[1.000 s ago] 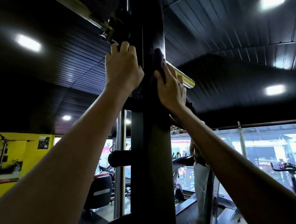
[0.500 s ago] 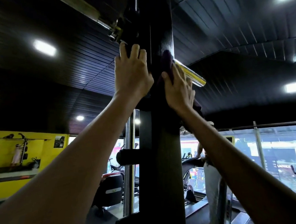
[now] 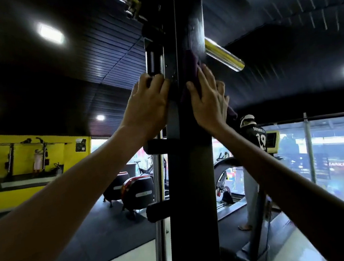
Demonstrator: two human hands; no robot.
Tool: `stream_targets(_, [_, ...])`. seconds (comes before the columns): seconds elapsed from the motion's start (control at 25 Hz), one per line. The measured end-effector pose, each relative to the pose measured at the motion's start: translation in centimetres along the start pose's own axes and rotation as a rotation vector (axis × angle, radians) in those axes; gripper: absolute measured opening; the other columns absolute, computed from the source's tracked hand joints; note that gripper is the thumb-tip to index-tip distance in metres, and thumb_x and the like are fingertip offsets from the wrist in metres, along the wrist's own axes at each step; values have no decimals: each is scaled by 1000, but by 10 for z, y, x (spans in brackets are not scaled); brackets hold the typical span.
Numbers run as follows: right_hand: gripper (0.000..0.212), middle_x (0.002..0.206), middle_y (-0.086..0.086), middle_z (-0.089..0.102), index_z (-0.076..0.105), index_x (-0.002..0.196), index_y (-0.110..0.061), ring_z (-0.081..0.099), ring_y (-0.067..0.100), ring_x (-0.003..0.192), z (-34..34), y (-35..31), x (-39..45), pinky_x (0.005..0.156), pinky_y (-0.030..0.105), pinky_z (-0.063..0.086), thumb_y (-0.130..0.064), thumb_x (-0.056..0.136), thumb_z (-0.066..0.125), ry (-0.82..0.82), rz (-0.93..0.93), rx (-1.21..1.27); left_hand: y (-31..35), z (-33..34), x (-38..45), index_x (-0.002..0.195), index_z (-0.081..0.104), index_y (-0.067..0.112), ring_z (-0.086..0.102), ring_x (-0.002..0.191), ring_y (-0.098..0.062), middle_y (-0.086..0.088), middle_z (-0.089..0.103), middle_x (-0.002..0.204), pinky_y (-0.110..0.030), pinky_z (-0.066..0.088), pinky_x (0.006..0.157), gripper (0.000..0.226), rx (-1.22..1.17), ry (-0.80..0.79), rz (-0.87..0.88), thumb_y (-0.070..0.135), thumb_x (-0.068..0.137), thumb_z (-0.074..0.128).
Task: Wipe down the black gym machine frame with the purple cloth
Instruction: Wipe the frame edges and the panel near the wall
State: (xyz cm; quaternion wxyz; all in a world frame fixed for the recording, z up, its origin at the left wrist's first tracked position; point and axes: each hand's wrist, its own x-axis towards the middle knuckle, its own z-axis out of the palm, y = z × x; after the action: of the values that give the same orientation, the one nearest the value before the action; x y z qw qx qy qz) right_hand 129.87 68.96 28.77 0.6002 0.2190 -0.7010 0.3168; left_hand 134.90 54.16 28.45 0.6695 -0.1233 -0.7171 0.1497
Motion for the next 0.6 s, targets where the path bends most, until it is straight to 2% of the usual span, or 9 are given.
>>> stream_targets(0.08, [52,157,-10,18,23,149,-32,26,26,136,0,0,17,107,46,22,-44,100,34,-13,134,51,7,-3,-10,134,46,-5,32,133,-49,-25,44,139,-53,25,110,51,-37,-55,-58,23,92,43])
stream_targets(0.16, [52,158,-11,16,21,149,-34,25,26,137,2,-5,16,107,46,20,-46,100,32,-4,234,70,20,-5,-24,143,36,-2,14,141,-48,-25,28,151,-48,6,114,63,-48,-64,-81,38,95,31])
stream_targets(0.24, [53,158,-10,13,20,149,-35,23,25,137,5,-8,-8,107,46,19,-49,99,31,-14,191,47,32,-3,-41,143,38,2,16,138,-53,-27,25,151,-49,5,112,69,-18,-25,-46,47,94,22])
stream_targets(0.4, [60,158,-6,18,25,149,-30,25,24,136,4,9,-62,101,41,24,-49,92,28,-31,-32,-20,35,5,-60,137,47,1,20,139,-49,-27,27,151,-45,-1,115,56,34,-7,-16,34,95,30])
stream_targets(0.44, [59,157,-6,19,26,149,-29,27,24,135,1,15,-59,100,41,26,-49,93,30,-52,-47,-14,34,5,-61,131,54,-2,26,138,-46,-27,33,148,-45,2,115,53,54,-12,1,30,94,32])
stream_targets(0.52, [55,158,-8,18,25,149,-30,28,24,134,-2,19,-44,102,44,28,-47,98,34,-80,51,11,35,3,-66,111,64,-6,45,126,-46,-27,54,130,-49,26,110,47,41,-42,17,25,94,33])
stream_targets(0.56, [54,158,-9,16,23,149,-32,26,24,135,0,16,-42,104,46,26,-46,99,35,-82,132,19,36,1,-69,100,67,-6,56,112,-46,-26,63,114,-49,41,99,45,13,-58,-1,24,94,34])
stream_targets(0.6, [54,158,-9,14,22,149,-33,25,25,136,3,7,-47,105,46,23,-46,99,34,-78,199,20,38,-1,-72,90,67,-3,61,95,-44,-23,66,98,-45,51,82,41,3,-69,-19,23,92,36])
